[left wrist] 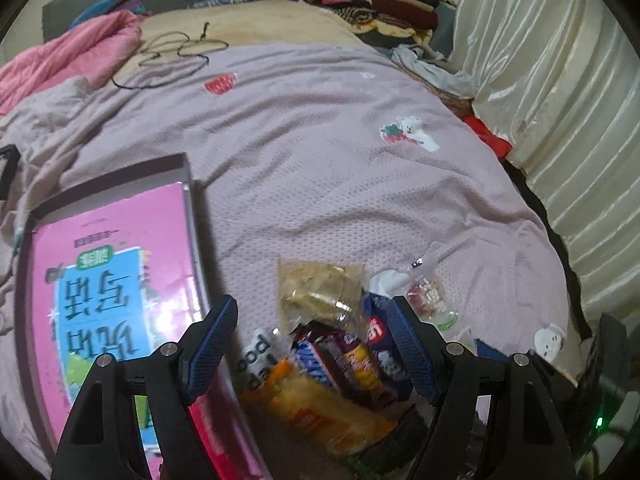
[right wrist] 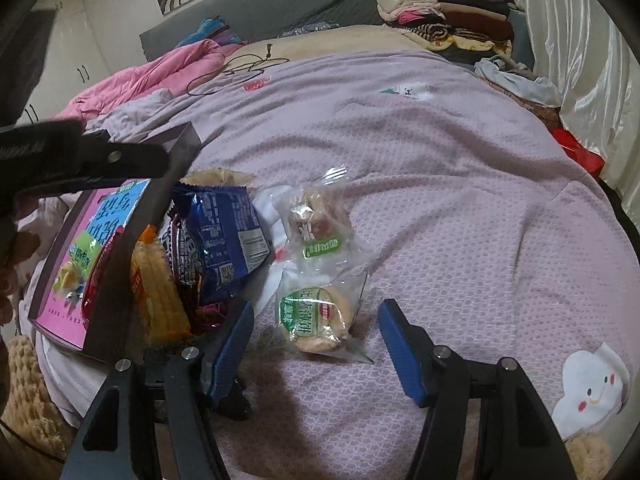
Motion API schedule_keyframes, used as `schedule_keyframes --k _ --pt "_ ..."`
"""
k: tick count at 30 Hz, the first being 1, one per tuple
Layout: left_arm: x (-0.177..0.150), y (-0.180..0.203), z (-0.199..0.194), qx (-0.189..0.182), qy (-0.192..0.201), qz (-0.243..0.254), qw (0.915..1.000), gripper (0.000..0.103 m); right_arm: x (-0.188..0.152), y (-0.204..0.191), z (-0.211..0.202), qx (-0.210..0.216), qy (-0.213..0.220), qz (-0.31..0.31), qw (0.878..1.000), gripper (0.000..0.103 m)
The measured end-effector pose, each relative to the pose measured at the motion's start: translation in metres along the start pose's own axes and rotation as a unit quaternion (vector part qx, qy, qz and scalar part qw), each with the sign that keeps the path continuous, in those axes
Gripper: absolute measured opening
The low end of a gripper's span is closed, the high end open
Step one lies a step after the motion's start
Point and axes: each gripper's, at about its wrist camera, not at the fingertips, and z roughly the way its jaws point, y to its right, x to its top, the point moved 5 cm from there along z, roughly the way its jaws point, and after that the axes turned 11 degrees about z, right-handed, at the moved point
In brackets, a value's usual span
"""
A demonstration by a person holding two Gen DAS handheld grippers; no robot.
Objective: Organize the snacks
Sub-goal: 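Grasp the clear pastry bag with the left tool while the right tool grasps the round biscuit packet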
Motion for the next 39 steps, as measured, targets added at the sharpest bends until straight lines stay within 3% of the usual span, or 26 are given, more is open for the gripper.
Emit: schedule_keyframes --k 5,17,29,39 --pt "0.008 -0.001 0.023 -0.009 -0.026 -0.006 0.9996 0.078 0.0 0.001 0.006 -0.002 -0.006 0.0 1.0 0.055" --pt "0.012 0.006 0.057 -0.033 -0.075 -0.001 0.9966 0.077 0.003 -0.002 0.012 0.003 -0.005 -0.01 1.0 0.05" --pt "0.013 0.003 0.067 -0.02 -0.081 0.006 0.9965 0.058 0.002 -0.007 0.011 0.004 0.0 -0.018 1.0 0.042" --pt "0.013 -0.01 0.033 -0.045 -0.034 -0.026 0.9981 0.055 0.004 0.003 -0.012 0.081 0.014 0.031 0.996 0.04"
